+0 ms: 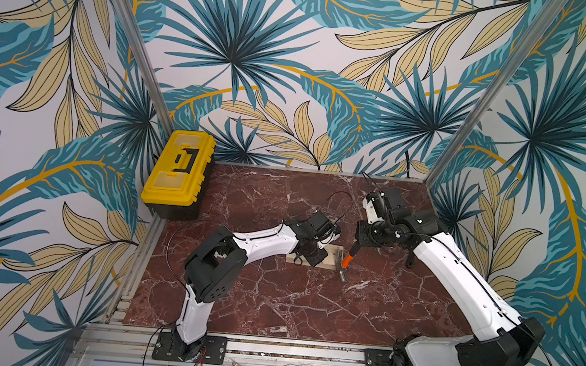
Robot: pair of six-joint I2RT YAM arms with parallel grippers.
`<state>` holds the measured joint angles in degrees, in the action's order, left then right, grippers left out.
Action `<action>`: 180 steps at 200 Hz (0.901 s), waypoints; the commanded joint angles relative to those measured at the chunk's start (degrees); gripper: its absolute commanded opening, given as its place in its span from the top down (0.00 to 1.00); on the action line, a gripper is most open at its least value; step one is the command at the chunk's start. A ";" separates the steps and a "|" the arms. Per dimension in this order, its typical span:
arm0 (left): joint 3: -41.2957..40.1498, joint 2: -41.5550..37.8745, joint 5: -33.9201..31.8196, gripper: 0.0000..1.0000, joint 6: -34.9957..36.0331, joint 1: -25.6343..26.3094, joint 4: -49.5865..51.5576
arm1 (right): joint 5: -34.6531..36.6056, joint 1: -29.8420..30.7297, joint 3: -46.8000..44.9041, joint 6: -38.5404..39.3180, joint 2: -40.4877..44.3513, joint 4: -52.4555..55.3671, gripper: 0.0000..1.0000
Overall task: Use a claw hammer to pull out a nail
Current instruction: Remove the nail from the mounting plate.
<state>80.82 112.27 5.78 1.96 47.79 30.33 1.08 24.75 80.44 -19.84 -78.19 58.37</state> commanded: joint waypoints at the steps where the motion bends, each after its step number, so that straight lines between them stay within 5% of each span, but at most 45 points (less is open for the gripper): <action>1: -2.04 2.46 1.77 0.65 -0.26 0.16 1.66 | 0.33 0.01 0.68 0.13 0.31 -3.69 1.00; 180: -2.10 2.79 2.02 0.66 -0.46 0.11 1.67 | 0.34 0.12 3.35 0.67 -0.55 -5.45 1.00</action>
<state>80.64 112.31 6.44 1.93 47.70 29.52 1.80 24.75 82.94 -18.41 -79.55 57.54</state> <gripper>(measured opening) 0.342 0.196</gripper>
